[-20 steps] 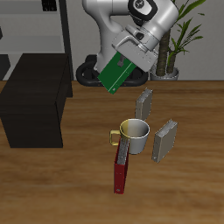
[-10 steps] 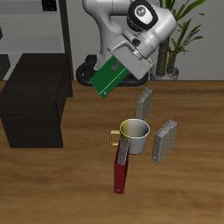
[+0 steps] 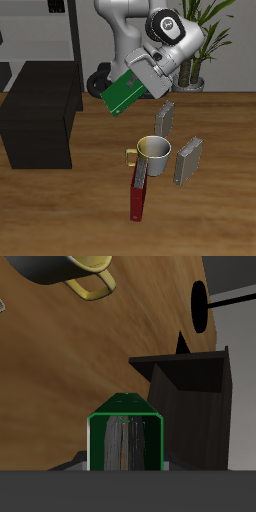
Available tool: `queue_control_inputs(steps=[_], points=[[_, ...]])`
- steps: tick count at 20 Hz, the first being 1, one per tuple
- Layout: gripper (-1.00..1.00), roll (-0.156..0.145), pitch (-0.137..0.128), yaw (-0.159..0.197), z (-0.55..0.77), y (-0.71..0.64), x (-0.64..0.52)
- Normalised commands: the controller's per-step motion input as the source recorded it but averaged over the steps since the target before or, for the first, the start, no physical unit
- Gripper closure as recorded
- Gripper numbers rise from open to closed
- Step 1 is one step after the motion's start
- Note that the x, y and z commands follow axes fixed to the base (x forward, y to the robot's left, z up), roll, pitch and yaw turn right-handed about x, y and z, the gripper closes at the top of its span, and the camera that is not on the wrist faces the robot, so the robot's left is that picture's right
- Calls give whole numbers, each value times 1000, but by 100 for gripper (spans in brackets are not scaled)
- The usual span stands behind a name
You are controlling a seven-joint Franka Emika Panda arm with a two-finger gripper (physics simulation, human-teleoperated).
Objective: Place the green book in the top region of the shelf
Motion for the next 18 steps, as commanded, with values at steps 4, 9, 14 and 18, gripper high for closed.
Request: queue_control_inputs(steps=[4, 9, 14, 18], points=[[100, -36, -12, -14, -45, -33, 59], [100, -41, 7, -15, -44, -106, 2], [100, -86, 10, -52, 152, -249, 3], [100, -69, -32, -32, 193, -188, 15]])
